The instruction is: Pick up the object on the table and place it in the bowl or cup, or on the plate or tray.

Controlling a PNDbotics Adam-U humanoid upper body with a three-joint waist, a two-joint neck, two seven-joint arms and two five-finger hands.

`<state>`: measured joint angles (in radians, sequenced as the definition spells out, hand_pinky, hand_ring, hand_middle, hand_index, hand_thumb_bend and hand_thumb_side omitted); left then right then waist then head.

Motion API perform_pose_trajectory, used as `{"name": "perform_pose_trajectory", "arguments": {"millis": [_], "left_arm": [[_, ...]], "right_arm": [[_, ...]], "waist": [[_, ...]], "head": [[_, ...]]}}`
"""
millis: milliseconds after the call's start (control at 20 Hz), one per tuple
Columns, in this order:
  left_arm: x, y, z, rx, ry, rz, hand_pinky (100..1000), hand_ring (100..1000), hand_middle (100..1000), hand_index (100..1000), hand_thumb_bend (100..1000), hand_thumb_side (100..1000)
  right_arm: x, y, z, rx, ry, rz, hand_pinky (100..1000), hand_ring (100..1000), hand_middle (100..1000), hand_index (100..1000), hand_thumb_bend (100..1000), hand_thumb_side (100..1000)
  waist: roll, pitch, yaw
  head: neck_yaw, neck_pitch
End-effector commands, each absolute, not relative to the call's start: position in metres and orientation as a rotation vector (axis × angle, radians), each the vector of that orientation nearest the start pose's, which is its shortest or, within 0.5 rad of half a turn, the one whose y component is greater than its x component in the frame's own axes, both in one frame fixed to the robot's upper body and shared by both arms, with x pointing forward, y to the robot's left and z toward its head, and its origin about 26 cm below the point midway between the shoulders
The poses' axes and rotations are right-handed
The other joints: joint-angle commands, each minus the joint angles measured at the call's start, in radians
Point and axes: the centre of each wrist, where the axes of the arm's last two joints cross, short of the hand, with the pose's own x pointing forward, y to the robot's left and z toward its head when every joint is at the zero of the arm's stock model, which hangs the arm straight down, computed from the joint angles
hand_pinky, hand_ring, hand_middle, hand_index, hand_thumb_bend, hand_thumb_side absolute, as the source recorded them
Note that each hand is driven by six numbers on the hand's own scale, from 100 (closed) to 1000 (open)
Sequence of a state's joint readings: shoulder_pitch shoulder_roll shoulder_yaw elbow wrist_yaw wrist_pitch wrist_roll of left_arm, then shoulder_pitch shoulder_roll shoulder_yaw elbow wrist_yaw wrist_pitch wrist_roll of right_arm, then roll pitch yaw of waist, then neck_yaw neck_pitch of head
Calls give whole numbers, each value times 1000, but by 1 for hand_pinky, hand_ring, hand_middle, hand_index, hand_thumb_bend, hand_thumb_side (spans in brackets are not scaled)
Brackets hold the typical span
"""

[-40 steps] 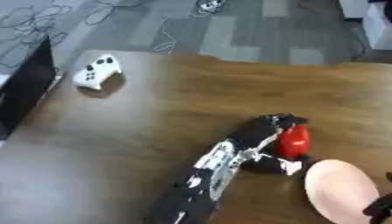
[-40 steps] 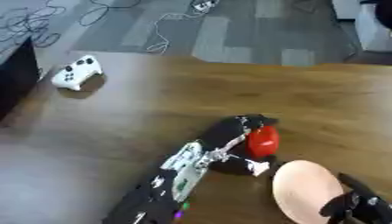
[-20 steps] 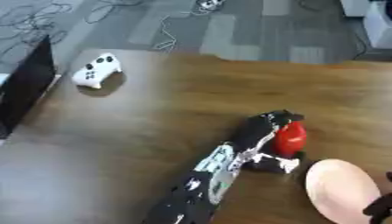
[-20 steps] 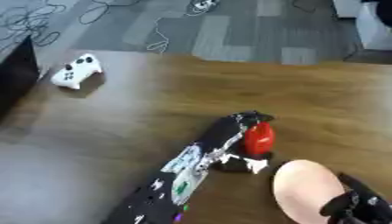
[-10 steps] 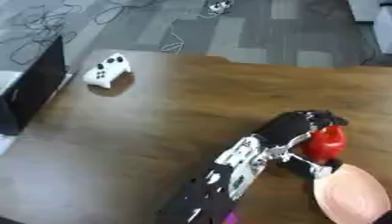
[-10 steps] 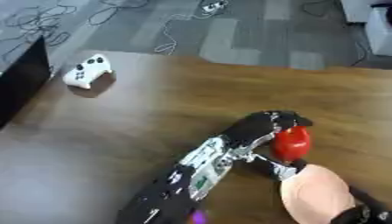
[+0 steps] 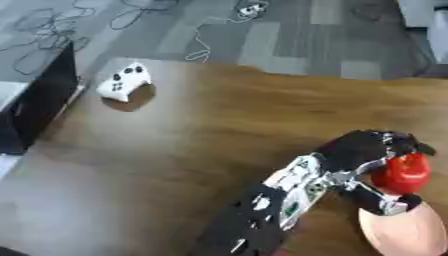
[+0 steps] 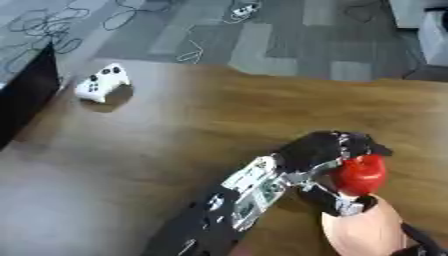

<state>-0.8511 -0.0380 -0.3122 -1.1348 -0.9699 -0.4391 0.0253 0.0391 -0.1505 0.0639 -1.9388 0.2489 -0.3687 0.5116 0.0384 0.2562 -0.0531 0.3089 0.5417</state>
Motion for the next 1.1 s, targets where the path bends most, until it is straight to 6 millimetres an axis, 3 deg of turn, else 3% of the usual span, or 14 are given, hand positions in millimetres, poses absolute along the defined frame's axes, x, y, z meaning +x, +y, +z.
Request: {"name": "perform_pose_trajectory", "arguments": {"millis": [50,950,1100], "left_arm": [[413,35,157,-489,2879,1819,228,402,483,639,100,110],[415,44,116,-477,2838,1905,262,432,510,655,100,146],[415,45,113,-475,2830,1909,276,448,523,673,100,205]], "right_arm": [[254,-252,82,-5,-2069,967,515,618,605,1000,100,645],[248,-258,88,-87,-2101,932,515,618,605,1000,100,584],[248,-258,89,-88,-2103,932,515,617,605,1000,100,584]], "waist": [[-4,-22,-5],[0,-11,-31],[1,-9,-32]], "head": [[13,-13],[8,-12],[8,-12]]}}
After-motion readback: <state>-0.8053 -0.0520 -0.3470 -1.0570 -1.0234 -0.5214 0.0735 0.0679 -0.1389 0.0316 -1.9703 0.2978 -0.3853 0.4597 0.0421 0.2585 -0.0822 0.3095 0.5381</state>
